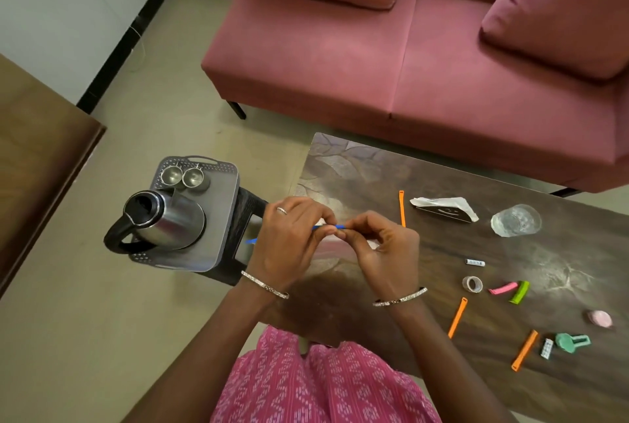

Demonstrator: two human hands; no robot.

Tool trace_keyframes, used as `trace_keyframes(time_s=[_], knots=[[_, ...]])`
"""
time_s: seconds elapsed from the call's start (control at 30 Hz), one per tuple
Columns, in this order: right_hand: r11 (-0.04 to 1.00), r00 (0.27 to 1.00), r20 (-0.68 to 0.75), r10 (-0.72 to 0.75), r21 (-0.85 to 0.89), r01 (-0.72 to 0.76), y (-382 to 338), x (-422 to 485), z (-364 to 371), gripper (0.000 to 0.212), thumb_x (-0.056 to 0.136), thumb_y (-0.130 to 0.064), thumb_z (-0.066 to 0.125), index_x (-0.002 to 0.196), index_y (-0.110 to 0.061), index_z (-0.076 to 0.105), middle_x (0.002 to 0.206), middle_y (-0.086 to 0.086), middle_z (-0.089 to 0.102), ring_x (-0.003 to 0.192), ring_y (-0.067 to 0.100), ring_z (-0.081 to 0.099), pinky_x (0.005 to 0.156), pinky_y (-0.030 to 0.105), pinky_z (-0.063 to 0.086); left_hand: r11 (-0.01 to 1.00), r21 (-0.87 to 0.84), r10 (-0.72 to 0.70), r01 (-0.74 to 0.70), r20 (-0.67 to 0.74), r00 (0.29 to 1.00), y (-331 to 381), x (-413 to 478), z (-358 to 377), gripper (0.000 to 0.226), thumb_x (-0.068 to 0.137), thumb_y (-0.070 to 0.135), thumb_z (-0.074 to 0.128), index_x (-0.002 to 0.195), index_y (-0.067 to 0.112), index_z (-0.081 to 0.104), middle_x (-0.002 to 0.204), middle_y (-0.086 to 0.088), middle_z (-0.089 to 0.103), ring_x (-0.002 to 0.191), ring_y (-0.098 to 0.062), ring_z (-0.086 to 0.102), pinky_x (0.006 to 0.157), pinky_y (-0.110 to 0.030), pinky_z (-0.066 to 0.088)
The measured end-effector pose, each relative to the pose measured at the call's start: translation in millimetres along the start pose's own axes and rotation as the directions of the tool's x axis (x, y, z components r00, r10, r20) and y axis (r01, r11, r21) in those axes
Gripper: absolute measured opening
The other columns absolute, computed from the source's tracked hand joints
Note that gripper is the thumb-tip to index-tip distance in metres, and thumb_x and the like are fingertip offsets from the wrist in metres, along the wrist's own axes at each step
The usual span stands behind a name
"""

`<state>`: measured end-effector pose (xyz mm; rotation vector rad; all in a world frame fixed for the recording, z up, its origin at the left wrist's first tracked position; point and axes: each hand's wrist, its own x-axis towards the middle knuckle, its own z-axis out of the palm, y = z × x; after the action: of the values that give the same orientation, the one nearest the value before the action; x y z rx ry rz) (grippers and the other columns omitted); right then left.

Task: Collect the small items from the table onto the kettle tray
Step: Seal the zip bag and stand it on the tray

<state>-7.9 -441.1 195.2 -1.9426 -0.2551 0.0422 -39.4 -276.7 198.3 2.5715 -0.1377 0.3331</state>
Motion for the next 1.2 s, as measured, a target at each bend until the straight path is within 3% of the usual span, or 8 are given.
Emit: trace_keyframes(time_s=[0.4,0.53,0.57,0.63,0.7,0.73,0.9,1.2], knots=[[0.998,0.997,-0.074,0.017,0.061,-0.012,-4,22,-24,0.009,0.077,-0.01,0.08,0.077,-0.015,0.072,0.075,-0.008,0.072,0.075,0.008,0.066,0.074,0.02,0.048,0.967,0.12,-0.223,0.225,-0.03,0.974,-58,-36,-30,0.028,0.095,0.037,0.045,0.091,0.017,0.064,0.093,0.005,0.068,0.093,-0.024,0.062,0.075,-0.041,0.044],[0.98,0.997,-0.005,0.076,0.185,-0.073,-8,24,-11,0.01,0.079,-0.009,0.078,0.077,-0.013,0.069,0.075,0.0,0.071,0.074,0.015,0.066,0.075,0.028,0.052,0.953,-0.02,-0.302,0.302,-0.042,0.952,-63,-38,-38,0.033,0.095,0.039,0.043,0.093,0.013,0.064,0.096,0.003,0.069,0.096,-0.023,0.06,0.077,-0.045,0.048],[0.968,0.995,0.027,0.096,0.229,-0.1,-11,25,-6,0.011,0.08,-0.009,0.078,0.078,-0.014,0.068,0.076,0.004,0.071,0.077,0.021,0.068,0.076,0.034,0.053,0.919,-0.157,-0.37,0.361,-0.033,0.928,-66,-39,-41,0.028,0.095,0.036,0.046,0.095,0.013,0.063,0.097,0.002,0.07,0.097,-0.022,0.062,0.079,-0.047,0.05],[0.942,0.991,0.084,0.107,0.311,-0.128,-17,28,2,0.012,0.083,-0.011,0.076,0.081,-0.017,0.066,0.08,0.009,0.072,0.082,0.031,0.071,0.077,0.041,0.055,0.709,-0.519,-0.526,0.477,0.06,0.848,-73,-43,-46,0.019,0.095,0.029,0.056,0.106,0.014,0.059,0.1,-0.004,0.071,0.099,-0.021,0.065,0.087,-0.046,0.052],[0.905,0.988,0.12,0.1,0.401,-0.141,-24,32,9,0.012,0.085,-0.01,0.073,0.083,-0.018,0.064,0.08,0.007,0.074,0.084,0.029,0.074,0.075,0.035,0.056,0.45,-0.732,-0.579,0.511,0.196,0.791,-82,-48,-50,0.036,0.091,0.026,0.061,0.124,0.017,0.053,0.102,-0.007,0.072,0.103,-0.016,0.066,0.091,-0.038,0.051],[0.882,0.986,0.137,0.099,0.446,-0.15,-29,35,13,0.012,0.086,-0.009,0.071,0.084,-0.017,0.063,0.08,0.007,0.075,0.084,0.026,0.075,0.075,0.03,0.056,0.381,-0.765,-0.586,0.519,0.234,0.776,-88,-51,-51,0.043,0.088,0.025,0.061,0.129,0.019,0.051,0.102,-0.005,0.073,0.103,-0.013,0.065,0.09,-0.034,0.051],[0.806,0.974,0.19,0.126,0.552,-0.213,-46,46,37,0.008,0.086,-0.013,0.069,0.089,-0.012,0.062,0.085,0.016,0.076,0.084,0.028,0.075,0.075,0.027,0.057,0.286,-0.798,-0.677,0.531,0.224,0.701,-110,-51,-49,0.012,0.088,0.016,0.063,0.095,0.023,0.069,0.091,0.007,0.073,0.093,-0.013,0.064,0.086,-0.04,0.05],[0.857,0.97,0.023,0.242,0.463,-0.225,-55,47,113,0.012,0.089,-0.01,0.068,0.092,-0.011,0.056,0.078,0.017,0.075,0.075,0.029,0.074,0.068,0.03,0.058,0.241,-0.832,-0.734,0.5,0.181,0.655,-178,-41,-88,0.016,0.09,0.017,0.065,0.075,0.02,0.072,0.078,0.008,0.073,0.076,-0.008,0.062,0.078,-0.031,0.047]])
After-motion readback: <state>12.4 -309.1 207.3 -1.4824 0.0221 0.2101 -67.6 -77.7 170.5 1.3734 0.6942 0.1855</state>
